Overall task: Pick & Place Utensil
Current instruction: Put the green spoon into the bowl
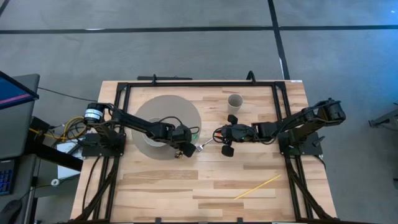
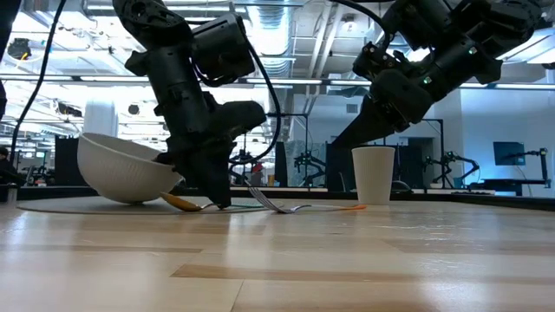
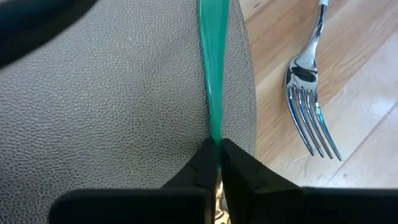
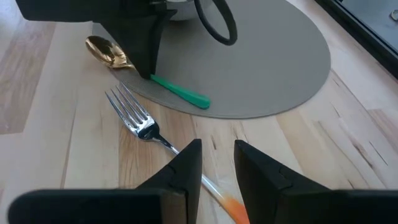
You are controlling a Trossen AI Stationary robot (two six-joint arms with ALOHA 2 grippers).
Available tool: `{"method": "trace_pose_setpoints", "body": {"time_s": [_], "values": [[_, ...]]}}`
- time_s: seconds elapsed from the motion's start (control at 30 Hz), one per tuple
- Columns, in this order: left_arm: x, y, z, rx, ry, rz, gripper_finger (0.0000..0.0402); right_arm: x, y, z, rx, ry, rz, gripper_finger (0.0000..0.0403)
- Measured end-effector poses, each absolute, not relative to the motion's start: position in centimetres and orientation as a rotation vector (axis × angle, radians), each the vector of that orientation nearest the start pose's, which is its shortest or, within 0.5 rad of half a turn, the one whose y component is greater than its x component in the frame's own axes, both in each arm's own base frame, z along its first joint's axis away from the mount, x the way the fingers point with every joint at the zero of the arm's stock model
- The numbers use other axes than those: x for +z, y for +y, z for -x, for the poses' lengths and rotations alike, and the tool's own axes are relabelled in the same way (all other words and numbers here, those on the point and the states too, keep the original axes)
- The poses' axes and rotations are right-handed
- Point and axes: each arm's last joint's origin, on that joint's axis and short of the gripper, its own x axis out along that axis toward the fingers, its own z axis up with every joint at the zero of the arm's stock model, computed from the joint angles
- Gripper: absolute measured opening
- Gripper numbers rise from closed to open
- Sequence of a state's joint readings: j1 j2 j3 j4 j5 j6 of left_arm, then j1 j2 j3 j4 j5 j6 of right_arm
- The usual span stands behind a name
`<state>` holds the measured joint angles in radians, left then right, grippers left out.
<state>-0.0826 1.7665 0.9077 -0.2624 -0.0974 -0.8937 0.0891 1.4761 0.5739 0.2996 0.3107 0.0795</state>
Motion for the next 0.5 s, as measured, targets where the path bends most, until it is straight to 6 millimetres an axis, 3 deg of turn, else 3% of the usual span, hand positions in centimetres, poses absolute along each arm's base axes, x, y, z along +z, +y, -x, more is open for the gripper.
{"method": "trace_pose_setpoints", "body": {"time_s": [0.17, 0.5], "values": [[13.8, -2.4, -31.3, 0.486, 1.023, 0.661, 0.0017, 15.7, 1.5, -27.2, -0.238, 0.586, 0.044, 0.0087], [20.4, -2.8, -29.4, 0.446, 0.812, 0.582, 0.0014, 15.6, 1.6, -27.1, -0.231, 0.599, 0.044, 0.0087]]}}
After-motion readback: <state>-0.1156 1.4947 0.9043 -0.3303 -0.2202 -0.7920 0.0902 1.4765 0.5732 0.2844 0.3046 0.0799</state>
